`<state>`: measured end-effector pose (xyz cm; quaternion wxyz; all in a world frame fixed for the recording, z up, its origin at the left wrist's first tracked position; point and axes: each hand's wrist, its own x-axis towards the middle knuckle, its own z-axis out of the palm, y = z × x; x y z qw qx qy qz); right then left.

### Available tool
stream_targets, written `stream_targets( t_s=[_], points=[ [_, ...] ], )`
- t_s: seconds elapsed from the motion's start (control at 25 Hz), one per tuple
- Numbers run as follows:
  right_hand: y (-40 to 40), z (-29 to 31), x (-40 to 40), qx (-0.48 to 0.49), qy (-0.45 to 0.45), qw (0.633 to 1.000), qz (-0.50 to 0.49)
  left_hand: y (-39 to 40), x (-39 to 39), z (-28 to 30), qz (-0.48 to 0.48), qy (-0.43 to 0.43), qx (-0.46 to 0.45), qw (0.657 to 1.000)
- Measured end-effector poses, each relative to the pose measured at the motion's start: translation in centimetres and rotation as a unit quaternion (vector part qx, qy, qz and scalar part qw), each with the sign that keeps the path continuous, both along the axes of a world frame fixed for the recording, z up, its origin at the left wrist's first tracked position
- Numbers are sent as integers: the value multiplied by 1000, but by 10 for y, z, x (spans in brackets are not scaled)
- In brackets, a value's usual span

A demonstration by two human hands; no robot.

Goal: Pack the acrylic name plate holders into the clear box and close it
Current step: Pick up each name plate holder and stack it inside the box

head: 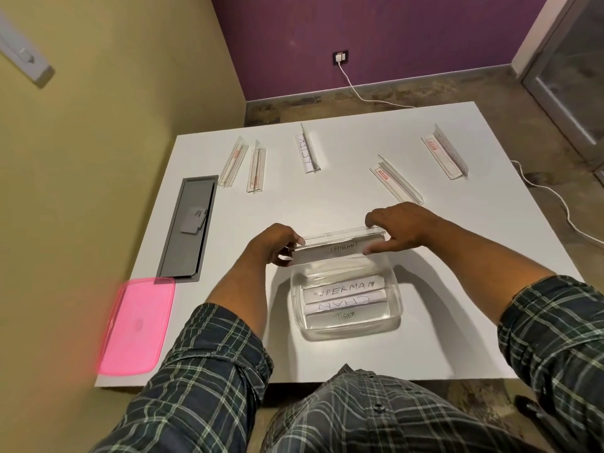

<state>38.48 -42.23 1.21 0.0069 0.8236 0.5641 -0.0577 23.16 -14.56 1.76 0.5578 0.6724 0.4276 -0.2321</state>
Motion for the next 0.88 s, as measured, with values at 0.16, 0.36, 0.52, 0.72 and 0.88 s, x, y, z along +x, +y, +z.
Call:
stream_targets(
  t_s=[0.16, 0.36, 0.52, 0.72, 0.88],
  points=[
    [-2, 1, -15, -27, 20, 999, 3, -4, -15, 0, -84, 59, -35, 994],
    [-5, -4, -31, -38, 57, 997, 22, -11, -27, -5, -121, 90, -23, 988],
    [-7, -16, -44, -62, 53, 995, 55, -24, -28, -2, -178, 111, -18, 978],
    [-13, -33, -56, -91, 39, 992, 73, -43, -30, -8, -283, 102, 45, 952],
    [-18, -42, -56, -94, -8, 990, 107, -55, -35, -21, -324, 84, 74, 940]
  ],
)
